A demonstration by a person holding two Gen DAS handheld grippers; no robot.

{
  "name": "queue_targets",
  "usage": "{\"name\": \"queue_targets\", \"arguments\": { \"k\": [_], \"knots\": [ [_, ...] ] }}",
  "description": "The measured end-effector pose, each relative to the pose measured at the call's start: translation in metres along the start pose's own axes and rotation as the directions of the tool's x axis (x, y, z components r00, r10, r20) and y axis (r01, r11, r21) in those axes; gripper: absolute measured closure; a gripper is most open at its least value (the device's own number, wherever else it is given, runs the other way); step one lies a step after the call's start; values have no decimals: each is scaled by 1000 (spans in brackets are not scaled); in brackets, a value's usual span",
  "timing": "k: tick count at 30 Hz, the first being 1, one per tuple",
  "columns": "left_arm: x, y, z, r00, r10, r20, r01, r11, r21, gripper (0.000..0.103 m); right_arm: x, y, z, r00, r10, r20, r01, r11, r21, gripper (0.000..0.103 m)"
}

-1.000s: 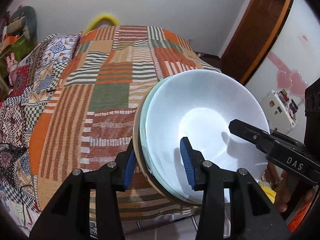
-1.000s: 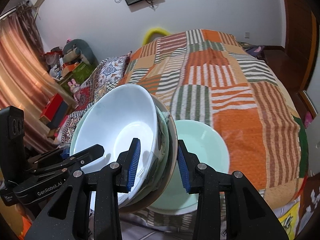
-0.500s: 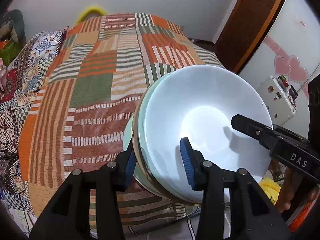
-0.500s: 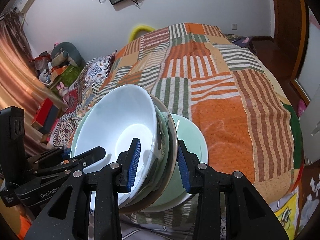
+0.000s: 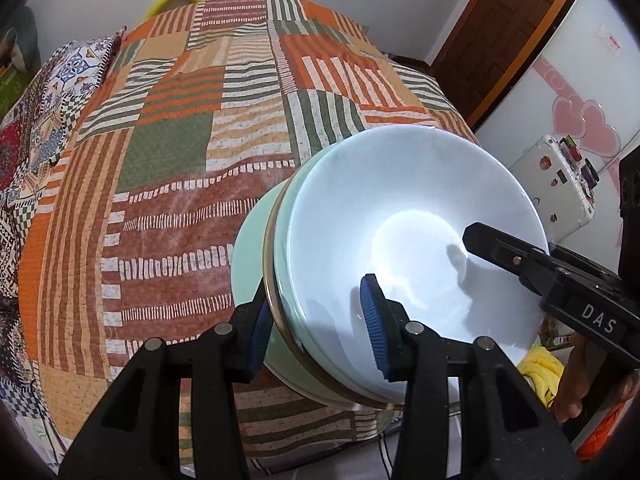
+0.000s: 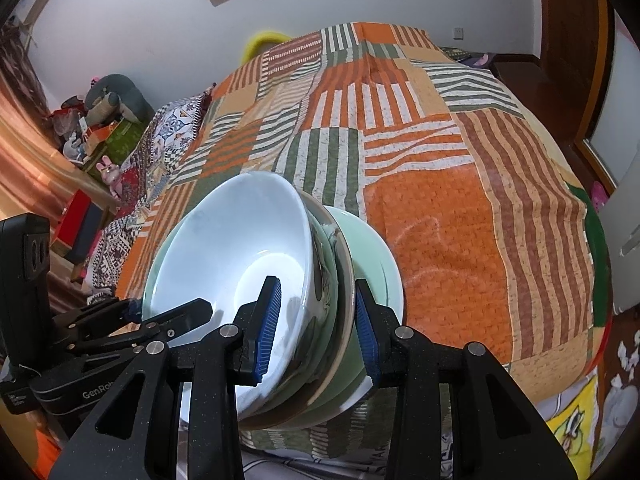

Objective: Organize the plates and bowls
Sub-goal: 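Lift the bowl stack with both tools and lower it onto the plate stack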

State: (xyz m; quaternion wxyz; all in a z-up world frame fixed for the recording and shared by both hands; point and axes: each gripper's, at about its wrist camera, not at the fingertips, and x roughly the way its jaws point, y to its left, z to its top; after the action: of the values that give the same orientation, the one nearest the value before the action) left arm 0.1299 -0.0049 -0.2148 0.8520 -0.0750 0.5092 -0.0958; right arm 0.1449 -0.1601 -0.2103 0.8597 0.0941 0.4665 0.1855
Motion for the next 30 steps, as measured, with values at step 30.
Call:
{"name": "queue_targets", "arguments": {
  "k": [30],
  "knots": [
    [-63,-4,4,970,72,231,-76,997,9,60,-25,0,0,998,3,57,0,999,-40,60]
  ]
}}
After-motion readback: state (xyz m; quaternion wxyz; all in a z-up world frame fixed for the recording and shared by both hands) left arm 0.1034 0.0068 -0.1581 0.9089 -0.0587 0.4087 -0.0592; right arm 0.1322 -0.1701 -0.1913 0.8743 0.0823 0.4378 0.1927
